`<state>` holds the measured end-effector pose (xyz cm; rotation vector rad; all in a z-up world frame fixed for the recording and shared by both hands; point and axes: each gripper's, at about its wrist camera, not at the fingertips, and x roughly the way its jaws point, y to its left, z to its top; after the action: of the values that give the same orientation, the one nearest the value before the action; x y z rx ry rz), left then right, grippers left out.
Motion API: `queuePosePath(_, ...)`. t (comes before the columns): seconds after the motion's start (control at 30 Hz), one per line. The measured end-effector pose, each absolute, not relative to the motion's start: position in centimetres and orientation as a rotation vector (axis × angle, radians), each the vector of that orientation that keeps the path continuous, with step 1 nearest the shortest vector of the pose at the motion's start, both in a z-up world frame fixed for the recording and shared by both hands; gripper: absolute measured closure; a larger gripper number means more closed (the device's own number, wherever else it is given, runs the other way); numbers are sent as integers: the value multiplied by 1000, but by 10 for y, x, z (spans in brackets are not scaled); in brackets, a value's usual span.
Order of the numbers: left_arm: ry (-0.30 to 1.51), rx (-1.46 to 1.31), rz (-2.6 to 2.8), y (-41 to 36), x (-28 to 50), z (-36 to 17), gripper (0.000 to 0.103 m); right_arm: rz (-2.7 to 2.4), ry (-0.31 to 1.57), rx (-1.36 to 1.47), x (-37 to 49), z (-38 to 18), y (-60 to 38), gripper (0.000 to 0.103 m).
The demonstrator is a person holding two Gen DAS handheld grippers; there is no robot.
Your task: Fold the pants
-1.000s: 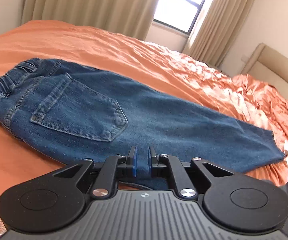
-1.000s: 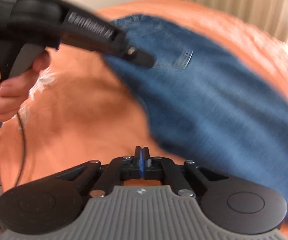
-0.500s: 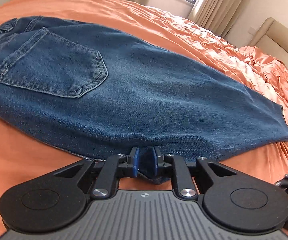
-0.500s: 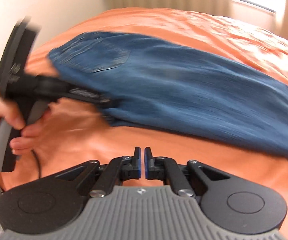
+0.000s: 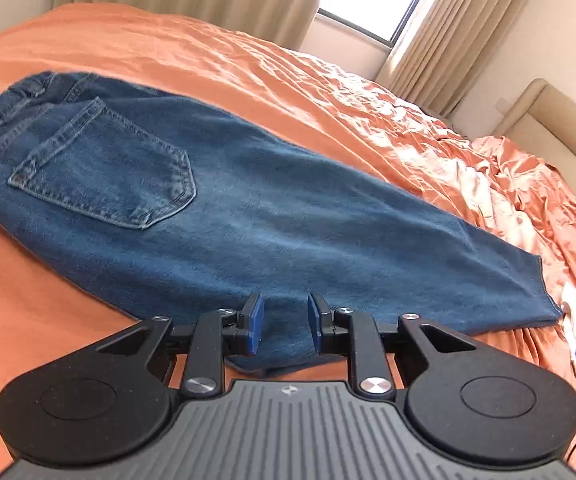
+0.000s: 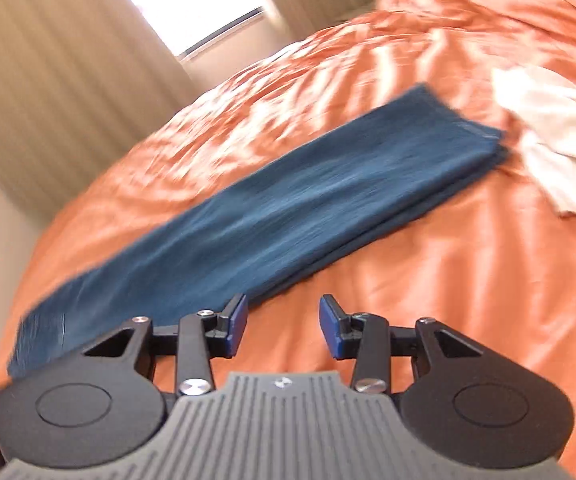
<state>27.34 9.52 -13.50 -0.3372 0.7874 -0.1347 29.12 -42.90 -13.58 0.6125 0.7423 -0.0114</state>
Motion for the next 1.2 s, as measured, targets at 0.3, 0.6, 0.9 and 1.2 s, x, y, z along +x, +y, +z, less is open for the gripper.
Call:
queuePosePath(0.3,835,-209,-259,-1,331,-112,79,-151,693,1022,338,-183,-570,44)
queuePosePath(0.6,929,-177,-346,-82,389,-143,81,-180,716,1097,398,-240,-620,46)
queuePosePath(0.9,954,-59,-433,-161,451,-167,81,-125,684,1094,409,-258,-644,84)
queuePosePath(1.2,970,21,-396,-203,521,-189,83,-103,674,1015,413,-259,-642,89)
